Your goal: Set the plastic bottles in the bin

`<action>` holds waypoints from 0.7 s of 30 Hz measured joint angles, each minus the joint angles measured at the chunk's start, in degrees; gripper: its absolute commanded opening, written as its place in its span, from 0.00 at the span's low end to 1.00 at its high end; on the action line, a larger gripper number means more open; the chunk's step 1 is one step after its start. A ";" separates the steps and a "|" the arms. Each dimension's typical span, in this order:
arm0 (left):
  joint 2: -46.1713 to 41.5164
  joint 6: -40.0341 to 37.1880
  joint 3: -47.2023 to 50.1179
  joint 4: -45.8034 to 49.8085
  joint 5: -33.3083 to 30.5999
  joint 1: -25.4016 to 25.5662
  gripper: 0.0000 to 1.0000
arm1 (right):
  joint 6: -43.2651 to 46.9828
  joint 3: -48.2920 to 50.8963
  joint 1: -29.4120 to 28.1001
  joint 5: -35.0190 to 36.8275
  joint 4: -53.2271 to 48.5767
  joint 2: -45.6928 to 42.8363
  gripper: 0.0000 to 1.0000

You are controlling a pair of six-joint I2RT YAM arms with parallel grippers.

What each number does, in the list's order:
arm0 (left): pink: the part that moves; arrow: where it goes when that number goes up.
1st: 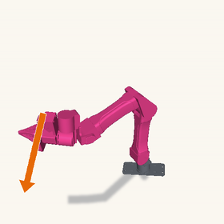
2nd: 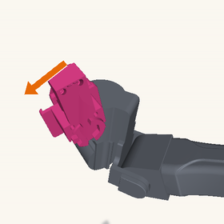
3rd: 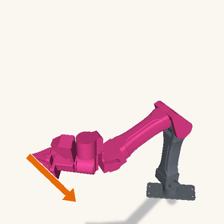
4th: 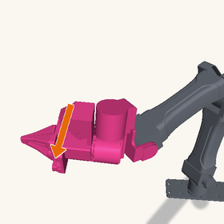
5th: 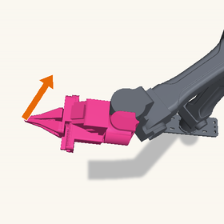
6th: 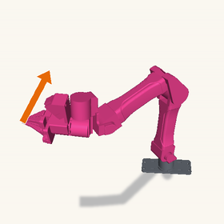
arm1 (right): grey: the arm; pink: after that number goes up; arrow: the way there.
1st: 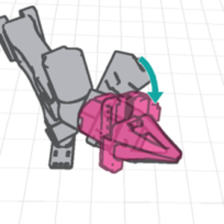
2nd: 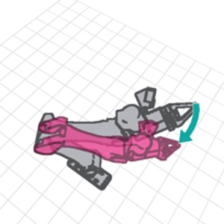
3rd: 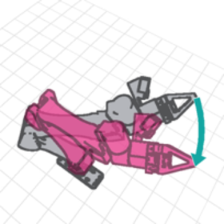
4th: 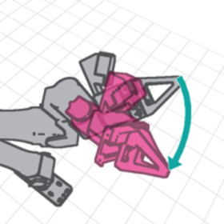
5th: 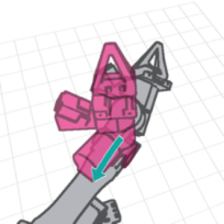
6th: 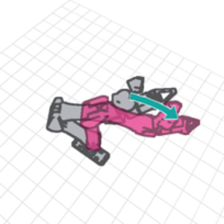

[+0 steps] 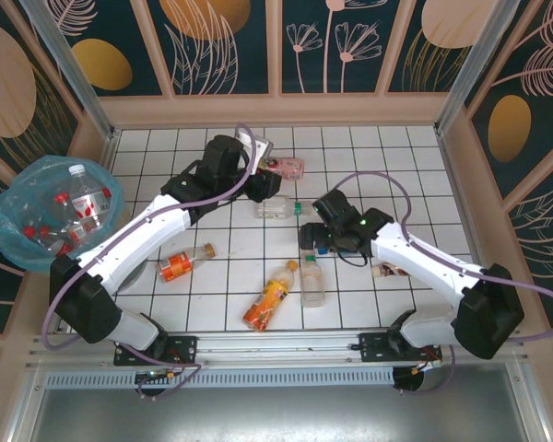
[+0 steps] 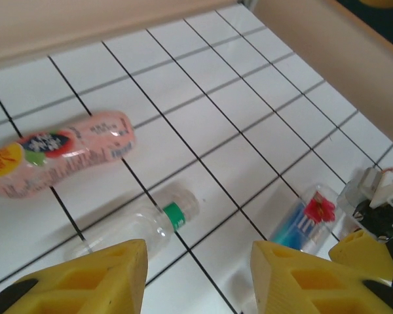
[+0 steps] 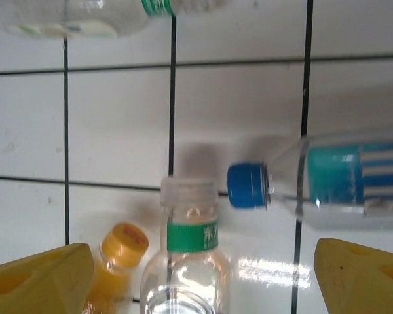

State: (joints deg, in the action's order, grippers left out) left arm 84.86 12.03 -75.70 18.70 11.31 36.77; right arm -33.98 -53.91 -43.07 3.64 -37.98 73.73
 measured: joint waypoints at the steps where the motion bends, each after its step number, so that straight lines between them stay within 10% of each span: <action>1: 0.00 0.00 0.63 -0.17 0.57 0.00 0.47 | -1.03 1.09 -0.76 -0.52 0.00 -0.72 0.89; 21: 2.95 0.66 2.12 -2.71 3.13 0.00 0.54 | -12.92 9.64 -12.81 -2.71 -0.33 1.77 0.86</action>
State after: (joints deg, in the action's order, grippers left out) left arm 87.81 12.69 -73.58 15.99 14.44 36.77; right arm -46.89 -44.27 -55.88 0.93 -38.30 75.50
